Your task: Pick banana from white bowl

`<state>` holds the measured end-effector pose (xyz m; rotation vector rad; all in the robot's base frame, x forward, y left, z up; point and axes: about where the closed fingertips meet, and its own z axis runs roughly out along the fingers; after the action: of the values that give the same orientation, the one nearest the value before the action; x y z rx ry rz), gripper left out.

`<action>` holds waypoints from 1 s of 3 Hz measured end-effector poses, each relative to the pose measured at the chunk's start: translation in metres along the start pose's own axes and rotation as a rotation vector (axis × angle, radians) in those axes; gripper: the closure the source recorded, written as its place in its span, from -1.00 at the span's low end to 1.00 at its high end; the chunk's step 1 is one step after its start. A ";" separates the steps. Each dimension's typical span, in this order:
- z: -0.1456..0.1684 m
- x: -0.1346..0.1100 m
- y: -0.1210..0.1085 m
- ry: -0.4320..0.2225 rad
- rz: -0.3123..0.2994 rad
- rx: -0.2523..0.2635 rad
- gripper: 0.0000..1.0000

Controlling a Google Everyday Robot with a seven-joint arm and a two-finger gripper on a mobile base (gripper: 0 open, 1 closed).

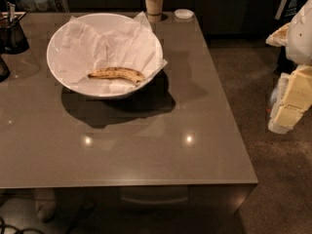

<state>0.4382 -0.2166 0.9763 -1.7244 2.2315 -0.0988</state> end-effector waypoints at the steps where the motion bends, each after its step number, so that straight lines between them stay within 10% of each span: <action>1: 0.000 0.000 0.000 0.000 0.000 0.000 -1.00; 3: 0.007 -0.022 -0.017 0.040 0.023 -0.071 -1.00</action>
Offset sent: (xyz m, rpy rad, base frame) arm 0.0084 0.0083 0.0021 -0.0122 0.0566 -0.0346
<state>0.4604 -0.1995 0.9780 -1.7473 2.3090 -0.0500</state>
